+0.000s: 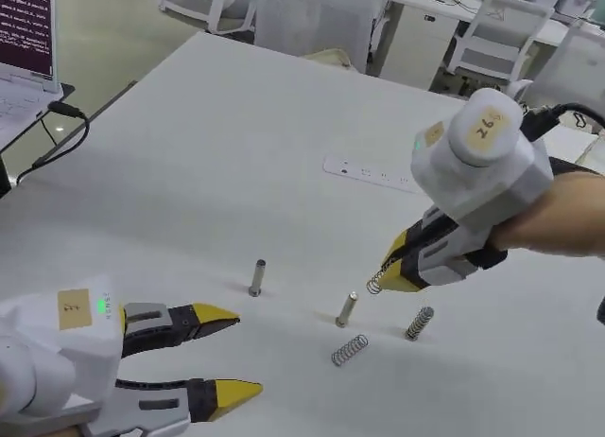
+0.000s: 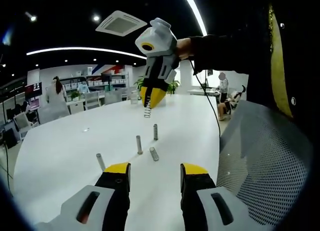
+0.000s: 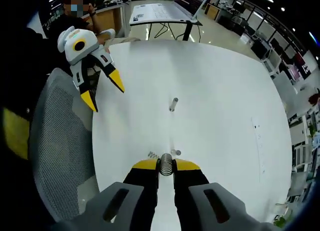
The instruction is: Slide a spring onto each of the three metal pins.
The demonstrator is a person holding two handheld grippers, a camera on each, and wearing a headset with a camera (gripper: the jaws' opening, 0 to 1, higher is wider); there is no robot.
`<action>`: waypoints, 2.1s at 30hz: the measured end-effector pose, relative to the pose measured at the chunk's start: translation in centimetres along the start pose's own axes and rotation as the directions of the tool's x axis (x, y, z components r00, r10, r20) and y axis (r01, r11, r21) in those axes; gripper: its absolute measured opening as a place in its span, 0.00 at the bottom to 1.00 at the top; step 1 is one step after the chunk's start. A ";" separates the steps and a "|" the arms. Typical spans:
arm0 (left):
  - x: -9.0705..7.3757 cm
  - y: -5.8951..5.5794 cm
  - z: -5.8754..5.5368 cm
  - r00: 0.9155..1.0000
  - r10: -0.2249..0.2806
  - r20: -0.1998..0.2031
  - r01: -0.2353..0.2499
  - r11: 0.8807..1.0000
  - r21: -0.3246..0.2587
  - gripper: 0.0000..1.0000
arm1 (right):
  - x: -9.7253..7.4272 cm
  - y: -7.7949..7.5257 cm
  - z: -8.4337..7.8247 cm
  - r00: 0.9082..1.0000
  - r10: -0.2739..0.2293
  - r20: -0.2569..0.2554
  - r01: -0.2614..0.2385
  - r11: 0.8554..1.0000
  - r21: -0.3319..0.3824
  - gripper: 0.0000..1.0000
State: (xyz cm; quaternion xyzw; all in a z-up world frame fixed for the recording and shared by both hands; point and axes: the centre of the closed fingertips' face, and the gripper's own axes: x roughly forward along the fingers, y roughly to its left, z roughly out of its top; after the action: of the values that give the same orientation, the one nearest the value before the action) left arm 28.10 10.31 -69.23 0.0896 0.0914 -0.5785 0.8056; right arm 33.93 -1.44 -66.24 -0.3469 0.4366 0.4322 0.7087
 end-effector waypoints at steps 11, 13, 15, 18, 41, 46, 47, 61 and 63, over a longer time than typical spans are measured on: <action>-0.2 0.1 -0.3 1.000 0.013 0.001 -0.013 1.000 -0.017 0.35 | 2.2 -1.3 -0.3 0.999 0.011 -0.039 -0.011 1.000 0.013 0.08; -0.3 0.1 -0.3 1.000 0.015 0.002 -0.015 1.000 -0.019 0.35 | 2.7 -1.5 -0.5 0.999 0.016 -0.048 -0.015 1.000 0.014 0.08; -0.2 0.1 -0.3 1.000 0.017 0.003 -0.017 1.000 -0.019 0.35 | 3.1 -1.7 -0.6 0.998 0.023 -0.055 -0.022 1.000 0.019 0.08; -0.3 0.2 -0.4 1.000 0.020 0.004 -0.020 1.000 -0.021 0.35 | 3.5 -1.9 -0.5 0.998 0.031 -0.059 -0.029 0.999 0.025 0.08; -0.5 1.0 -0.9 0.999 0.047 0.016 -0.046 0.996 -0.071 0.62 | 4.9 -2.2 -1.2 0.994 0.053 -0.098 -0.051 0.998 0.027 0.08; -0.5 1.2 -1.2 0.998 0.055 0.001 -0.055 0.993 -0.105 0.75 | 5.0 -2.2 -1.4 0.993 0.054 -0.106 -0.052 0.998 0.025 0.08; -0.5 1.3 -1.3 0.998 0.059 0.000 -0.058 0.993 -0.099 0.76 | 5.1 -2.2 -1.4 0.993 0.055 -0.109 -0.053 0.998 0.024 0.08; -0.7 1.6 -1.2 0.997 0.079 0.006 -0.078 0.989 -0.124 0.87 | 5.7 -2.2 -1.4 0.991 0.065 -0.117 -0.064 0.998 0.020 0.08; -0.8 1.7 -1.3 0.997 0.083 0.005 -0.081 0.989 -0.123 0.88 | 5.8 -2.2 -1.5 0.990 0.067 -0.121 -0.065 0.998 0.021 0.08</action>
State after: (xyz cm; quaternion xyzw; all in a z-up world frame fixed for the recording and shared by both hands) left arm 29.41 11.91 -70.21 0.0407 0.1191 -0.5386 0.8331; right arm 36.85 -1.81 -71.91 -0.3521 0.4939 0.4296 0.6690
